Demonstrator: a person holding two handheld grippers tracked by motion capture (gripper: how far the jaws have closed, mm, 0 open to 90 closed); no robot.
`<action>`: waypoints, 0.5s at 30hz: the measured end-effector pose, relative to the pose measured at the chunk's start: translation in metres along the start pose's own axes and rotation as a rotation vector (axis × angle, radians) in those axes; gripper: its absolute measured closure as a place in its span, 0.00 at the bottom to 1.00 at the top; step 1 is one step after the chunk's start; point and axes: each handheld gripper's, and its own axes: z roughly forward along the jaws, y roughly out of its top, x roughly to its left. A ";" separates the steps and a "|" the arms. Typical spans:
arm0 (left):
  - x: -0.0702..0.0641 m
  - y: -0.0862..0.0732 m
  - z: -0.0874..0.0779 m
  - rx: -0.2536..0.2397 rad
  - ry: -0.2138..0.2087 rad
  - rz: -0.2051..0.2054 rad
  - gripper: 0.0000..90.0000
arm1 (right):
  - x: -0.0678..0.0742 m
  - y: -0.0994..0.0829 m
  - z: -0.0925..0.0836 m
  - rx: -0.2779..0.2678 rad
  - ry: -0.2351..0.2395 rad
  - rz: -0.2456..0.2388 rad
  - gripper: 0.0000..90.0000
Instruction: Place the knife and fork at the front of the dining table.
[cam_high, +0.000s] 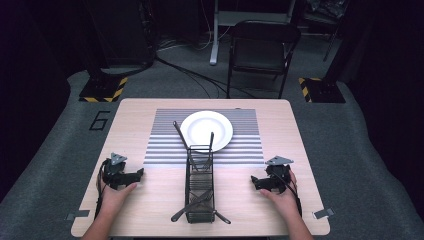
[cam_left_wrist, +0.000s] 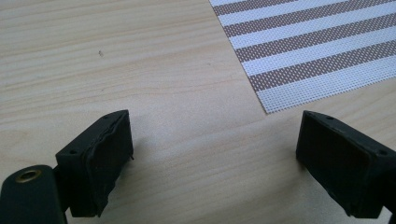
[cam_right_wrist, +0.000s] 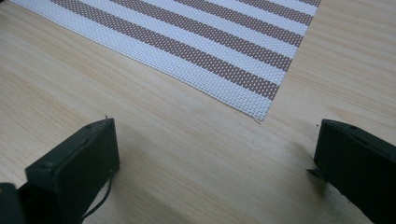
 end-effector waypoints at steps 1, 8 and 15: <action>0.000 0.000 0.000 0.000 0.000 0.000 0.12 | 0.000 0.000 0.000 0.000 0.000 0.000 0.00; 0.000 0.000 -0.001 0.006 -0.009 0.006 0.12 | 0.001 0.001 0.001 0.004 0.000 0.007 0.00; 0.000 0.000 -0.001 0.003 -0.010 0.007 0.12 | 0.001 0.001 0.001 0.002 -0.002 0.006 0.00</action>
